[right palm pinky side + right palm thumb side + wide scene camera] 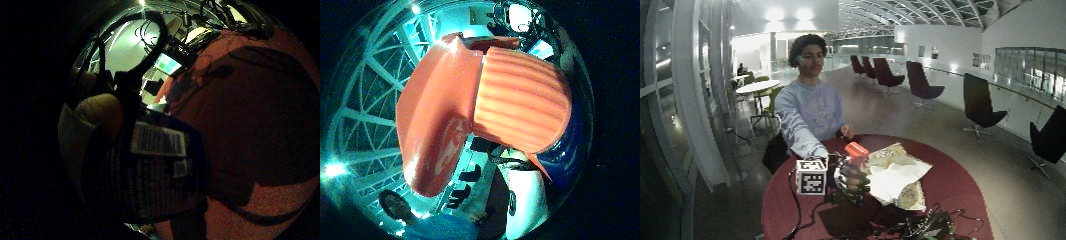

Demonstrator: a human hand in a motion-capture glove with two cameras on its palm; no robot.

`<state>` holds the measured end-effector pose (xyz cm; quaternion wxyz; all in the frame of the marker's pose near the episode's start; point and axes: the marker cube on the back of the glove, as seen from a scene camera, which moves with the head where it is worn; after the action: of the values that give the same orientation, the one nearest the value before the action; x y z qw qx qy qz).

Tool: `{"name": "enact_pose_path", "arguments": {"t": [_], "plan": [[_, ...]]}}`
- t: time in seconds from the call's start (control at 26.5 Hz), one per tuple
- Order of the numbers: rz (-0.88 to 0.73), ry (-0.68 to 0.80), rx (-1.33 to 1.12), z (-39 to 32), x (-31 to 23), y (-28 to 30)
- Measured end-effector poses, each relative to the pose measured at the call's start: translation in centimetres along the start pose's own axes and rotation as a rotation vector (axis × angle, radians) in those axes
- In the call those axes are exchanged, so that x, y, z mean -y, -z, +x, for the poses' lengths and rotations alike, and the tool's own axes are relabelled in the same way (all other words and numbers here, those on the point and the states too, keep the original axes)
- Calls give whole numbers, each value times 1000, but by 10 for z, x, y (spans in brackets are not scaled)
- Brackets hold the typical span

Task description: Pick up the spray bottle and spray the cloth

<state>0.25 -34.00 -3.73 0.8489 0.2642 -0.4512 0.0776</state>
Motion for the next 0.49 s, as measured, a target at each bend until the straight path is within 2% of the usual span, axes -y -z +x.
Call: {"name": "enact_pose_path", "arguments": {"t": [0.26,0.49], "plan": [[-97,57,-4,-10,-4,9],[-314,30,4,-39,-18,10]]}}
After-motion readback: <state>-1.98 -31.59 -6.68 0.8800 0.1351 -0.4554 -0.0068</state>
